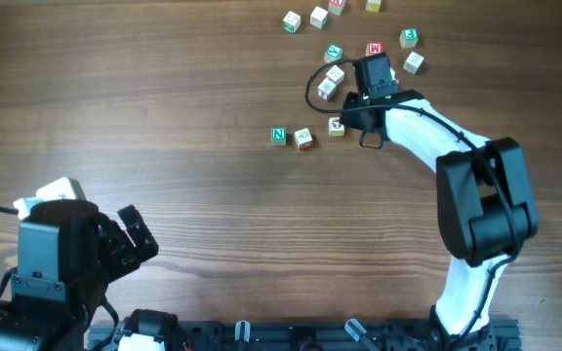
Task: Form a circle
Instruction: 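Carry the soccer-ball block toward the right end of the ice-cream block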
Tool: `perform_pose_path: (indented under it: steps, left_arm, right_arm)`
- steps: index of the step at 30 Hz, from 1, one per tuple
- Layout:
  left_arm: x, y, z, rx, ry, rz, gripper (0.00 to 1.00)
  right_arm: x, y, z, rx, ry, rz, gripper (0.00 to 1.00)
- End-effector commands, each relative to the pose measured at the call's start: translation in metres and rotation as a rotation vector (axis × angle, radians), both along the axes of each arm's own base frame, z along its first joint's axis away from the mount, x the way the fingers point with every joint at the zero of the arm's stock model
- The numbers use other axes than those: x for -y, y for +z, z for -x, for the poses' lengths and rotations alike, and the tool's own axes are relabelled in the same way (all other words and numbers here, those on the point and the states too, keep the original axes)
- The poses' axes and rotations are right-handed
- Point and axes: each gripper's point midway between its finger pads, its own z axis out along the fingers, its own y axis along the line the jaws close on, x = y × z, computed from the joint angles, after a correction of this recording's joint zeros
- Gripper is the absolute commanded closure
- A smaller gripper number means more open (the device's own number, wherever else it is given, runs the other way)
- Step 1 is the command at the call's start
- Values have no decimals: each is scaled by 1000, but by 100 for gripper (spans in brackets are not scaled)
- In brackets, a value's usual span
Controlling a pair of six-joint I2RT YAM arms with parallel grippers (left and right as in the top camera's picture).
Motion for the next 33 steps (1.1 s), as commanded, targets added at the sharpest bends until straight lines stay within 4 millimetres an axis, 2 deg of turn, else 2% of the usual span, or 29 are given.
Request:
perform_pose_path:
  steps: [1,10,33]
  left_arm:
    - [-4,0,0,4,25,-6,0]
    - [-4,0,0,5,25,-6,0]
    - [-4,0,0,4,25,-6,0]
  right_arm:
    - [-16,-15,8,-30,167,-14,88]
    - [-17,-16,10,-30,199,-6,95]
    - [-42,-14,19,-38,358,-100,95]
